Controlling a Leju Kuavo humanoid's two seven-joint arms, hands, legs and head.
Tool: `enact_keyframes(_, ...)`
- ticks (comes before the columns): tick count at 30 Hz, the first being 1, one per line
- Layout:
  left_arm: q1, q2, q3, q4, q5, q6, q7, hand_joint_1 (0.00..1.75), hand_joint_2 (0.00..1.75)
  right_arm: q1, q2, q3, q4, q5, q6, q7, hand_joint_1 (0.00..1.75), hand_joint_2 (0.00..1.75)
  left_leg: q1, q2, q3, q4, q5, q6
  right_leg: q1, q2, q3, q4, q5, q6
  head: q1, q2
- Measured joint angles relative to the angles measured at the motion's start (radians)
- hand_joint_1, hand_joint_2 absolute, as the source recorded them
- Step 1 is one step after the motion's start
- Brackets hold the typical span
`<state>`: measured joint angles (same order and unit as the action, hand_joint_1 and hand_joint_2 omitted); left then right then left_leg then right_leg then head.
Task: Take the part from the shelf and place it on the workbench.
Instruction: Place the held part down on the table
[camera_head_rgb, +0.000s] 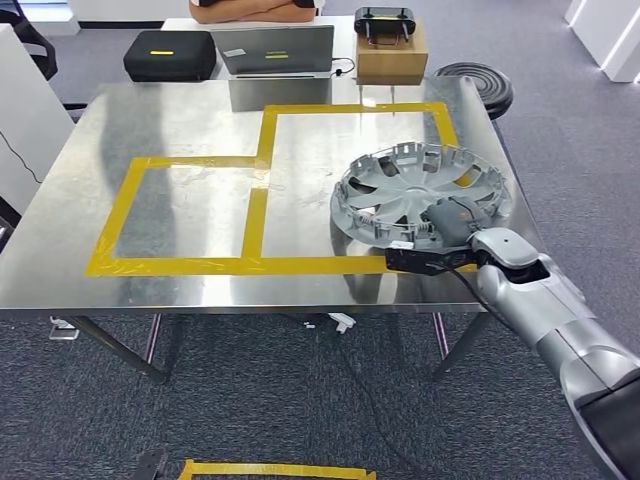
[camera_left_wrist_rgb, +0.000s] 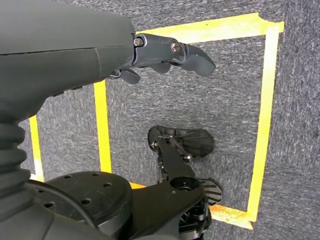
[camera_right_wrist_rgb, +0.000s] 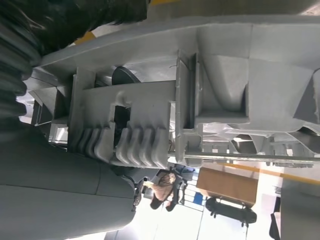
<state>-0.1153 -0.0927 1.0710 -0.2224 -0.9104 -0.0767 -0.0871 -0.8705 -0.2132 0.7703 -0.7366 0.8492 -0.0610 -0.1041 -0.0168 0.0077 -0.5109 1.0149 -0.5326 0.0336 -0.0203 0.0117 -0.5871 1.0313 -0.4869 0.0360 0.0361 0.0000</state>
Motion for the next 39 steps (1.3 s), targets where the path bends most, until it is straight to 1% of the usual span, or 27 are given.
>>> enact_keyframes(9, -0.001, 0.000, -0.011, 0.000, -0.003, 0.000, -0.003, 0.00, 1.75, 0.018, 0.000, -0.002, -0.021, 0.007, -0.047, -0.011, 1.75, 1.75, 0.000, 0.000, 0.000, 0.000, 0.000, 0.000, 0.000, 0.000, 0.000, 0.000, 0.000, 0.000, 0.000, 0.000)
enact_keyframes(10, -0.001, 0.000, -0.012, 0.000, -0.003, 0.000, -0.004, 0.00, 1.75, 0.020, 0.000, -0.003, -0.024, 0.009, -0.049, -0.011, 1.60, 1.75, 0.000, 0.000, 0.000, 0.000, 0.000, 0.000, 0.000, 0.000, 0.000, 0.000, 0.000, 0.000, 0.000, 0.000)
enact_keyframes(13, -0.002, 0.000, -0.017, 0.000, -0.003, 0.000, -0.005, 0.00, 1.75, 0.024, 0.000, -0.006, -0.029, 0.016, -0.056, -0.011, 0.31, 1.75, 0.000, 0.000, 0.000, 0.000, 0.000, 0.000, 0.000, 0.000, 0.000, 0.000, 0.000, 0.000, 0.000, 0.000)
enact_keyframes(14, -0.002, 0.000, -0.019, 0.000, -0.003, 0.000, -0.006, 0.00, 1.75, 0.026, 0.000, -0.007, -0.031, 0.019, -0.062, -0.010, 0.02, 1.75, 0.000, 0.000, 0.000, 0.000, 0.000, 0.000, 0.000, 0.000, 0.000, 0.000, 0.000, 0.000, 0.000, 0.000)
enact_keyframes(15, -0.002, 0.000, -0.021, 0.000, -0.003, 0.000, -0.006, 0.00, 1.75, 0.028, 0.000, -0.008, -0.033, 0.023, -0.068, -0.009, 0.00, 1.75, 0.000, 0.000, 0.000, 0.000, 0.000, 0.000, 0.000, 0.000, 0.000, 0.000, 0.000, 0.000, 0.000, 0.000)
enact_keyframes(21, -0.002, 0.000, -0.026, 0.000, -0.003, 0.001, -0.009, 0.00, 1.75, 0.045, 0.000, -0.015, -0.041, 0.046, -0.089, 0.001, 0.00, 1.75, 0.000, 0.000, -0.001, 0.000, 0.000, 0.000, 0.000, 0.000, -0.001, 0.000, 0.000, 0.000, 0.000, 0.000)
enact_keyframes(39, -0.001, 0.000, -0.032, 0.000, 0.010, 0.005, -0.012, 0.00, 1.75, 0.062, -0.002, -0.055, -0.044, 0.058, -0.074, 0.033, 0.00, 1.75, 0.000, 0.000, -0.001, 0.000, 0.000, 0.000, 0.000, -0.001, -0.001, 0.000, 0.000, 0.000, 0.000, 0.000)
